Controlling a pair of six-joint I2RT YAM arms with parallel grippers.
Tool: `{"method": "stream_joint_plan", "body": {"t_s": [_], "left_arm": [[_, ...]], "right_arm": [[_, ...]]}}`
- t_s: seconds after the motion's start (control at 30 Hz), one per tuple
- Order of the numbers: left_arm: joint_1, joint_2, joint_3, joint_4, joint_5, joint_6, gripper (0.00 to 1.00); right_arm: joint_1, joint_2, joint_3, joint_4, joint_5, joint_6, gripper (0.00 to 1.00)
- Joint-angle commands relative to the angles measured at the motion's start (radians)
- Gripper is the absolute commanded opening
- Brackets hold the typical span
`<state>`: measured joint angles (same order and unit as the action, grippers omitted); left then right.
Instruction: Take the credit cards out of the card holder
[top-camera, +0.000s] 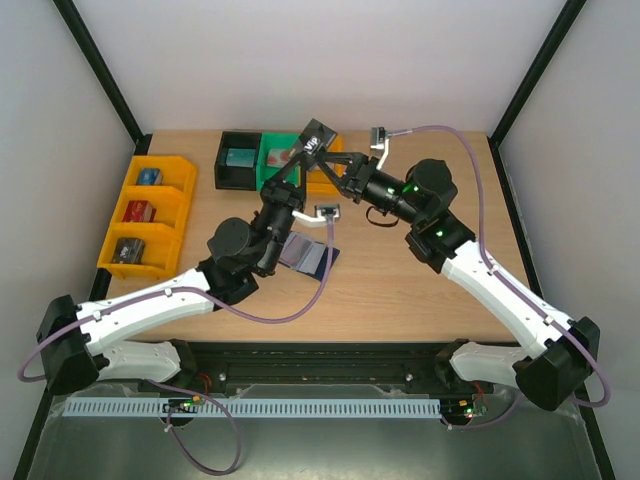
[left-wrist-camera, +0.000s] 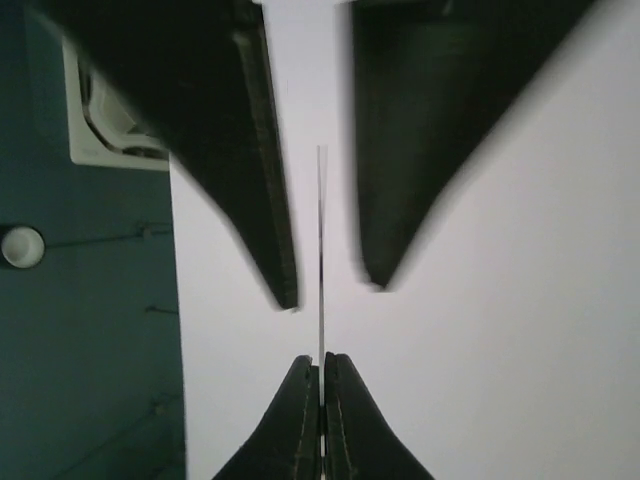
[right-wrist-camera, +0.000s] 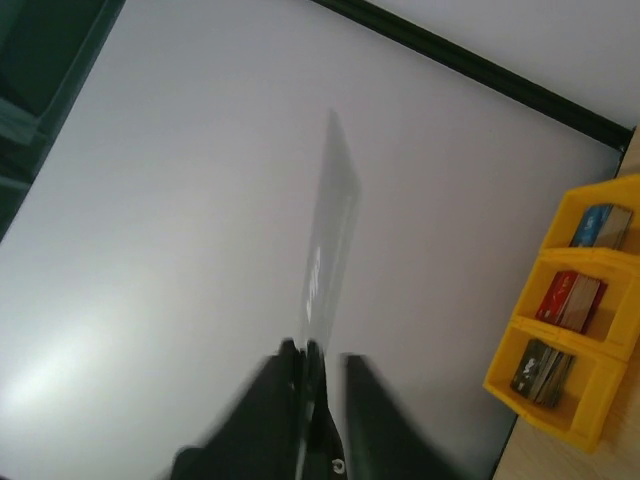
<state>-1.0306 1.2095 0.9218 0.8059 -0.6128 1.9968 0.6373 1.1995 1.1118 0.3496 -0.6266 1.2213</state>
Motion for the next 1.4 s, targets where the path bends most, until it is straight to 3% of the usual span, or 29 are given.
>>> {"method": "stream_joint_plan", "body": {"t_s": [0.0,0.07,0.1,0.13,0.2,0.27,0.33,0.53,0.93,1.0,1.17,1.2,1.33,1.37], "left_arm": [[-0.022,-0.008,0.161,-0.157,-0.130,-0.252,0.02],[-0.026,0.027,0.369,-0.452,-0.188,-0.550,0.02],[-0.019,0.065,0.550,-0.733,-0.168,-0.790,0.02],[0.000,0.126,0.796,-1.039,-0.077,-1.024,0.02],[0.088,0.259,1.277,-1.458,0.248,-1.410,0.02],[0.144,0.302,1.488,-1.590,0.526,-1.587,0.02],[0.148,0.257,1.447,-1.556,0.702,-1.677,0.02],[0.237,0.267,1.446,-1.544,1.037,-1.872,0.02],[0.276,0.292,1.395,-1.511,1.225,-2.005,0.02],[0.277,0.294,1.394,-1.511,1.234,-2.005,0.02],[0.284,0.279,1.379,-1.516,1.249,-2.005,0.02],[0.288,0.276,1.377,-1.516,1.249,-2.005,0.02],[0.305,0.260,1.353,-1.532,1.251,-1.998,0.03],[0.313,0.255,1.343,-1.546,1.251,-1.987,0.18]], "right_arm": [[0.009,-0.015,0.067,-0.004,-0.014,-0.116,0.46],[0.007,-0.041,0.084,-0.037,0.018,-0.245,0.71],[0.007,-0.059,0.084,-0.048,0.046,-0.310,0.79],[0.007,-0.080,0.073,-0.036,0.066,-0.391,0.84],[0.007,-0.120,0.037,0.036,0.092,-0.453,0.89],[0.007,-0.136,0.014,0.149,0.071,-0.463,0.90],[0.007,-0.123,0.014,0.245,0.041,-0.436,0.90],[0.010,-0.032,0.053,0.545,-0.052,-0.287,0.86],[0.013,-0.014,0.077,0.825,-0.082,-0.237,0.75],[0.013,-0.020,0.075,0.817,-0.063,-0.241,0.63],[0.013,-0.036,0.060,0.788,-0.049,-0.256,0.09],[0.013,-0.041,0.057,0.773,-0.044,-0.264,0.03],[0.013,-0.077,0.048,0.672,-0.045,-0.341,0.02],[0.013,-0.094,0.057,0.595,-0.057,-0.392,0.02]]}}
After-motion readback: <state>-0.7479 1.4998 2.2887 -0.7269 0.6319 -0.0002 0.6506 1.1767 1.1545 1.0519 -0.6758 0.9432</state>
